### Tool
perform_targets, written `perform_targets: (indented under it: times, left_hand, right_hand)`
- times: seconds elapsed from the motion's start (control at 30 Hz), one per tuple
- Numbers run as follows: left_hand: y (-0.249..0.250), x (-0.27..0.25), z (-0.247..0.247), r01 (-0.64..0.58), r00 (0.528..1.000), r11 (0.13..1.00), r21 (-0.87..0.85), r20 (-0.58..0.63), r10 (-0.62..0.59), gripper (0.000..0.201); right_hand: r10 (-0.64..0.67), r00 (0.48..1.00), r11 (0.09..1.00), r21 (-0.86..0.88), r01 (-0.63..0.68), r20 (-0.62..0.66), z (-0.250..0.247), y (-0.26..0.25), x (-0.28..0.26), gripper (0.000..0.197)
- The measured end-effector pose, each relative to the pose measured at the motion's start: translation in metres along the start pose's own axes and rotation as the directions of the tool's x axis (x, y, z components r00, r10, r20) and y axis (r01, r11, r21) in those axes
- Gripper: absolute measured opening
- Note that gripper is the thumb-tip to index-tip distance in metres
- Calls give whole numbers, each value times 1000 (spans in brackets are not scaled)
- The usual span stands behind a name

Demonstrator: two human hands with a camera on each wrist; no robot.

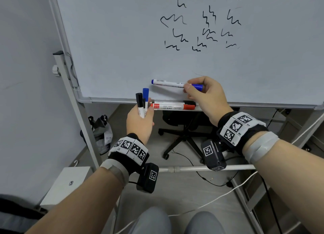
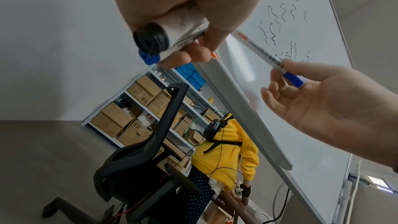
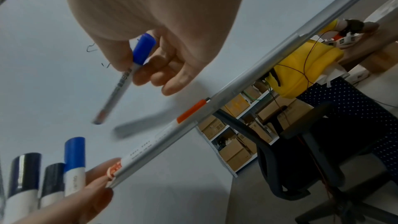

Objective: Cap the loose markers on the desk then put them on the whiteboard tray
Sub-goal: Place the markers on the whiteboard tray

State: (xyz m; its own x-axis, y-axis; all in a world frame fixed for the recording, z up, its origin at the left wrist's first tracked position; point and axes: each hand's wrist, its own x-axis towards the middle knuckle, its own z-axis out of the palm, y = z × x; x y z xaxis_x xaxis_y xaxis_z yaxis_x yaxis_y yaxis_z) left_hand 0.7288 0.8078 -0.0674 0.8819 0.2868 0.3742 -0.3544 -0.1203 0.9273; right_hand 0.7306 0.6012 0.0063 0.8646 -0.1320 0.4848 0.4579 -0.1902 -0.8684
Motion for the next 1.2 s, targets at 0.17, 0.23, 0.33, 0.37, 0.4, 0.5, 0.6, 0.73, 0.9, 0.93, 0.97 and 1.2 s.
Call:
perform_targets:
  times: [0.17,0.23,0.33,0.37,0.4,0.5,0.6,0.73,0.9,0.93,0.97,1.2]
  left_hand:
    - [-1,1,-1,-3,1000,1000,31,-30,4,17]
    - [-1,0,0,-14,999,999,48,-48,16,18]
    - [-2,-1,1,-8,997,998,59,-73,12,17]
    - [-3,-1,2,-4,997,998,56,-78,8,17]
    - [-3,-1,2,0,997,998,55,-83,5,17]
    - [-2,-2,2,-3,996,998,59,-91,9,14]
    - [0,-4,2,-9,996,998,68,-85,15,15]
    - [1,-4,2,-6,997,998,64,-83,12,16]
    - [1,-4,3,-9,998,997,79,-68,15,15]
    - [2,-4,3,-11,998,997,83,-66,17,15]
    - [2,-4,3,-12,998,996,87,-65,18,15]
    - [7,-6,-2,-1,997,997,83,-81,8,18]
  right_hand:
    - [-32,994,983,-176,50,106,-6,6,-7,15]
    - [-28,992,973,-222,56,125,-8,10,-8,15]
    - [-29,991,963,-261,62,129,-10,18,-6,15]
    - [-34,991,958,-278,68,126,-10,21,-5,13]
    - [-43,991,950,-303,79,124,-10,24,-5,13]
    - [-59,990,914,-392,104,124,-8,32,-1,21]
    - [-34,988,894,-438,98,150,-8,35,0,21]
    - [-21,987,891,-446,92,162,-9,36,-1,17]
    - [-28,989,904,-419,87,146,-11,34,-1,24]
    - [-20,990,909,-410,76,140,-11,33,-2,24]
    - [-3,991,916,-397,55,131,-10,32,-2,24]
    - [37,999,928,-373,-20,37,-12,21,-7,20]
